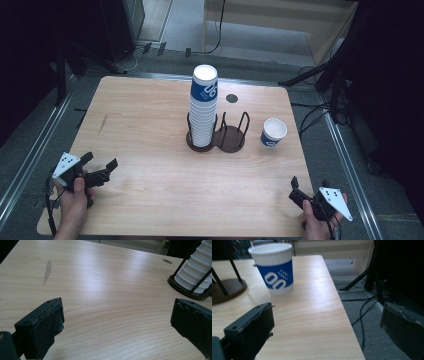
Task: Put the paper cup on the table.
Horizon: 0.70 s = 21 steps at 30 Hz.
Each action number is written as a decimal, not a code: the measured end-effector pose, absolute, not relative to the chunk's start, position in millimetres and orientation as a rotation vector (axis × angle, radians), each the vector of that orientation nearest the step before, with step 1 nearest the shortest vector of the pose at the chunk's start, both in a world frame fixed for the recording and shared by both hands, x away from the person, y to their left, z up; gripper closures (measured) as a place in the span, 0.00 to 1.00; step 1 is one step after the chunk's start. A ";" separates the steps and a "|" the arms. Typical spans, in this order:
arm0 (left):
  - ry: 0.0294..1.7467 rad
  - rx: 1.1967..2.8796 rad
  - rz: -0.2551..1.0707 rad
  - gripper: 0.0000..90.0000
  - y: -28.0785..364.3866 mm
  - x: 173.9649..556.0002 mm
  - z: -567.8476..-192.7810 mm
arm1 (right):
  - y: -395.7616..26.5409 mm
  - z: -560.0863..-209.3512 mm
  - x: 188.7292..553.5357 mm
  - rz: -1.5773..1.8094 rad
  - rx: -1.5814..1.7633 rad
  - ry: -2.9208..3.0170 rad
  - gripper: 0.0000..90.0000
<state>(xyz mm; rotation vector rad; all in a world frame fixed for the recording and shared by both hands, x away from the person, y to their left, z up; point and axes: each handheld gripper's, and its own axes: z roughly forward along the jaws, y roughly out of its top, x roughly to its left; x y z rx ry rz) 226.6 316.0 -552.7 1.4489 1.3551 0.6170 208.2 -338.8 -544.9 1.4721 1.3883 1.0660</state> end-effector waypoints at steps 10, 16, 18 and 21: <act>1.353 1.461 0.617 0.00 315.0 227.2 -552.5 | -330.5 -545.9 211.3 1.018 1.484 1.453 0.00; 1.352 1.460 0.618 0.00 315.1 227.1 -552.6 | -328.4 -546.1 213.5 0.974 1.484 1.475 0.00; 1.351 1.461 0.617 0.00 315.3 227.0 -552.5 | -328.1 -546.1 213.8 0.971 1.491 1.474 0.01; 1.352 1.461 0.616 0.00 315.6 227.0 -552.6 | -328.6 -546.1 216.4 0.935 1.526 1.463 0.08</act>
